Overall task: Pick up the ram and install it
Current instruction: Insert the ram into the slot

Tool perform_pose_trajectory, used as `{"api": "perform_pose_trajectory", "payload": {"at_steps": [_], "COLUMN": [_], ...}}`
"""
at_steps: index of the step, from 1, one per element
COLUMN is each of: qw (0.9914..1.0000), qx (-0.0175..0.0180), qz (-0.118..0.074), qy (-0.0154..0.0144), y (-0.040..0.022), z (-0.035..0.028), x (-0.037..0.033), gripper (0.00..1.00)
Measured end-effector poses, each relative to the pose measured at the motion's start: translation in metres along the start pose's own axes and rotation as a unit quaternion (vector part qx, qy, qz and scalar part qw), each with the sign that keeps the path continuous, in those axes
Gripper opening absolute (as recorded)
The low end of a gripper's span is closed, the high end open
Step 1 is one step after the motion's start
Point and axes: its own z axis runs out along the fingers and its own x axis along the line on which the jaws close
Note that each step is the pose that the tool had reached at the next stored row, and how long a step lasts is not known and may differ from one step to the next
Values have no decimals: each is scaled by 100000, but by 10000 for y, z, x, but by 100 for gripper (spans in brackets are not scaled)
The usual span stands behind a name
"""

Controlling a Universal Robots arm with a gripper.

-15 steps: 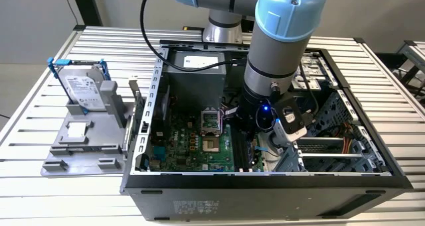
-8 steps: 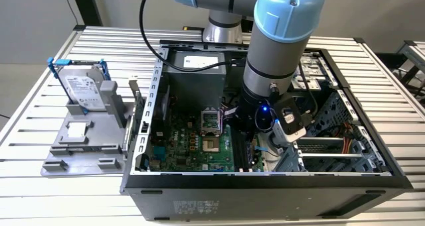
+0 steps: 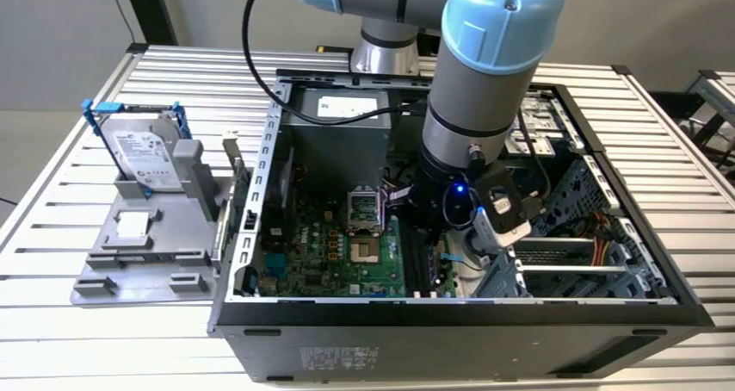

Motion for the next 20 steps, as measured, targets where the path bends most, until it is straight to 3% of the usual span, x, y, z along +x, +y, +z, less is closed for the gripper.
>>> {"api": "perform_pose_trajectory", "payload": {"at_steps": [20], "qw": [100000], "qx": [-104], "qz": [-43], "qy": [23], "y": [-7], "z": [3], "x": [-1], "gripper": [0]}}
